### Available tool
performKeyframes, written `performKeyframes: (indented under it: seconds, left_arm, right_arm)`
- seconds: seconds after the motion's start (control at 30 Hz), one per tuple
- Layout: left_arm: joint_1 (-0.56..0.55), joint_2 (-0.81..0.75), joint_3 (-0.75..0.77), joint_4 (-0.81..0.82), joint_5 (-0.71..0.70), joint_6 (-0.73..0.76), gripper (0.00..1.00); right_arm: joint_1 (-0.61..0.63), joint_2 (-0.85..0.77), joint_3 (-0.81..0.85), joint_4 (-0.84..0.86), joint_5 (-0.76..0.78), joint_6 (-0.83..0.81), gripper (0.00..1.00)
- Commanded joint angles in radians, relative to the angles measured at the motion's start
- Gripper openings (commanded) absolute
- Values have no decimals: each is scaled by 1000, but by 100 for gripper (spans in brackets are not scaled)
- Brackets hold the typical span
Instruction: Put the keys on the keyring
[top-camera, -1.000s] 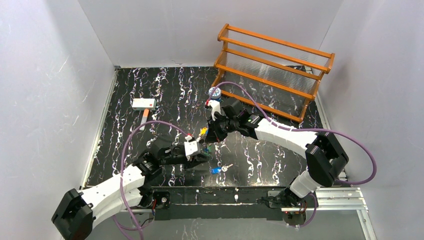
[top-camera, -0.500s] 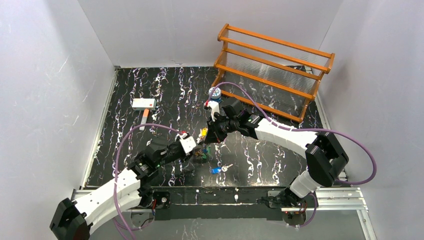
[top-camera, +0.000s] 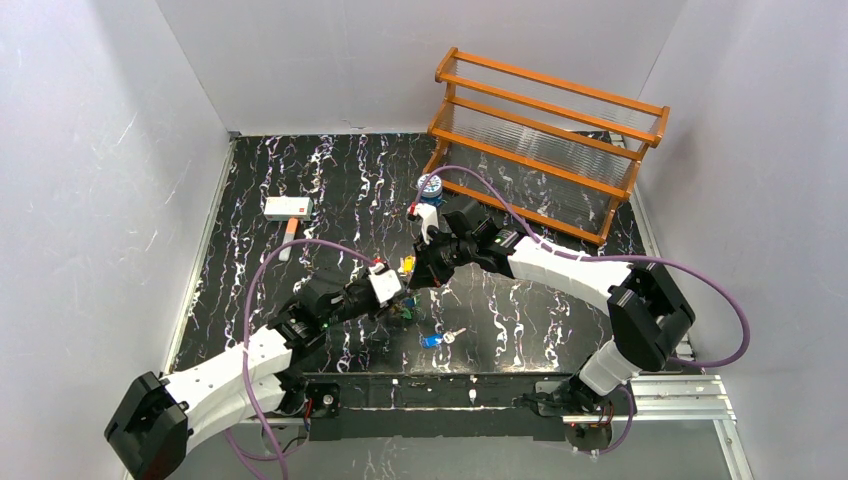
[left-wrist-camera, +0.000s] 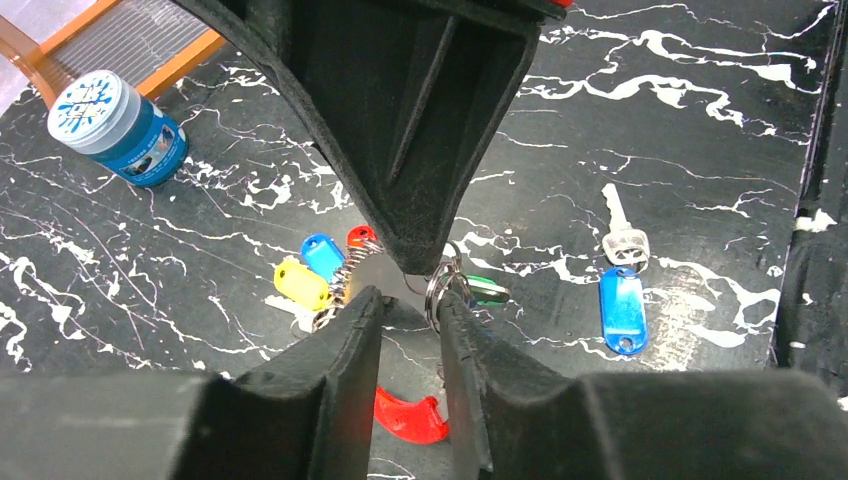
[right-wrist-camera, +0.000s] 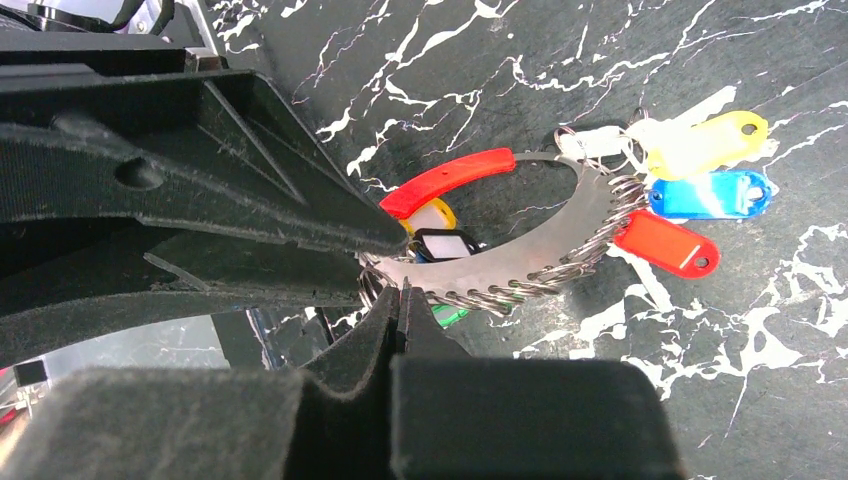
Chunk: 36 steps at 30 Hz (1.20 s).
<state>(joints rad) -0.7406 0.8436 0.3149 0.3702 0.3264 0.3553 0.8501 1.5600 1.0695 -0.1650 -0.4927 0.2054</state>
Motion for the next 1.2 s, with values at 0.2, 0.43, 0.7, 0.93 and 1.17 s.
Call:
performKeyframes:
  seconds: [0.2, 0.43, 0.7, 0.93, 1.17]
  left_arm:
    - [-6, -35, 13, 28, 30, 3, 0]
    - [-6, -102, -6, 21, 4, -56, 0]
    - [-5, -165, -39, 11, -5, -95, 0]
    - [-6, -201, -50, -19, 20, -58, 0]
    - [-5, -202, -38, -65, 37, -14, 0]
  right_arm:
    - [-5, 6, 38, 8, -10, -12, 1]
    - [-12, 8, 21, 1, 12, -20, 1]
    - [-32, 6, 13, -6, 16, -14, 1]
    - [-50, 10, 22, -7, 1, 11, 1]
    - [-71, 17, 31, -3, -29, 33, 1]
